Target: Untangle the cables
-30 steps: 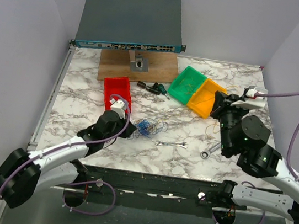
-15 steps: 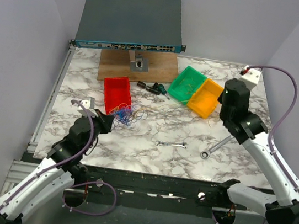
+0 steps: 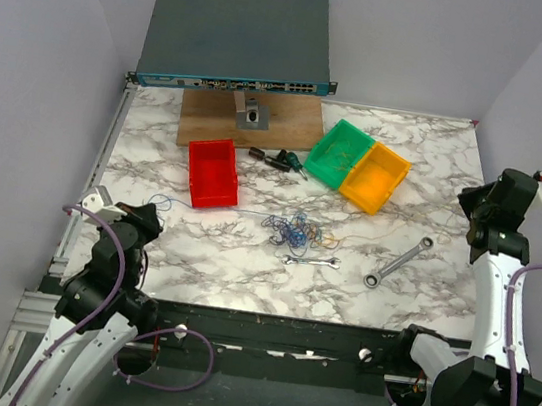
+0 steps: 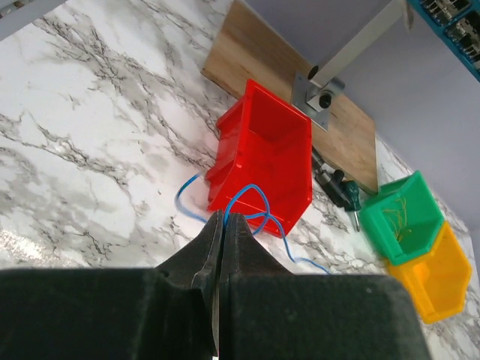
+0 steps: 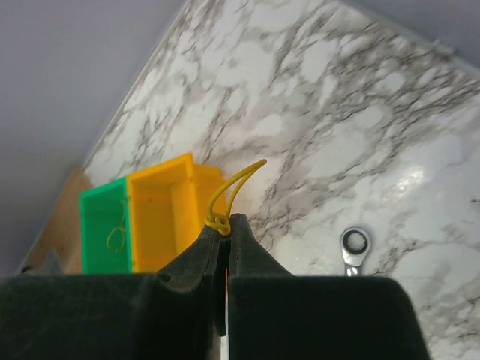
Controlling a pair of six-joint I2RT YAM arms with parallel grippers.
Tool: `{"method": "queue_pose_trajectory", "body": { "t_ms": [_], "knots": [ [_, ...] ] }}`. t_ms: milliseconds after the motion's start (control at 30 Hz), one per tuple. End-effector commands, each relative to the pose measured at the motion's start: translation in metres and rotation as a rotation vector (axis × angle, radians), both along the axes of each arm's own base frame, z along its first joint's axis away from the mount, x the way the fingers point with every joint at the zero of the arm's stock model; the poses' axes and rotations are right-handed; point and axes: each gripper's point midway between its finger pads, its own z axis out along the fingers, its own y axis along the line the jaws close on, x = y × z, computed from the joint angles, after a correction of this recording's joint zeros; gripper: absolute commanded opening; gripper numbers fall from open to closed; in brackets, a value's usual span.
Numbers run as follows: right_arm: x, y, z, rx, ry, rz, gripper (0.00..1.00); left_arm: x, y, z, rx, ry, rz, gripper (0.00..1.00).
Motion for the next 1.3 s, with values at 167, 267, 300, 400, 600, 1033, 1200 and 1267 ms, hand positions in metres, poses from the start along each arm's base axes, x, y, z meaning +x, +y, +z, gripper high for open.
{"method": "queue_pose_trajectory", "body": {
  "t_ms": [167,267,300,400,600,1033,1200,1267],
  "knots": [
    [0.006,0.074,0.017,0.068,-0.147,0.427,0.01,0.017,-0.086,0.017,0.133,-0.020,-0.500,0.00],
    [0.004,0.083,0.017,0.068,-0.150,0.483,0.08,0.021,-0.102,0.019,0.143,0.018,-0.583,0.00],
    [0.003,0.093,0.017,0.083,-0.158,0.541,0.28,0.021,-0.108,0.022,0.139,0.007,-0.612,0.00],
    [-0.007,0.139,0.007,0.159,-0.201,0.743,0.80,0.020,-0.118,0.038,0.124,-0.053,-0.661,0.00],
    [-0.028,0.215,-0.038,0.114,-0.068,0.952,0.86,0.019,-0.115,0.077,0.166,-0.112,-0.663,0.00],
    [-0.055,0.360,-0.133,-0.200,0.199,1.256,0.86,0.006,-0.125,0.144,0.201,-0.191,-0.751,0.00],
    [-0.050,0.365,-0.178,-0.307,0.310,1.177,0.83,0.005,-0.129,0.150,0.165,-0.224,-0.758,0.00],
    [-0.045,0.354,-0.194,-0.339,0.356,1.102,0.77,0.006,-0.122,0.155,0.163,-0.237,-0.722,0.00]
  ]
}}
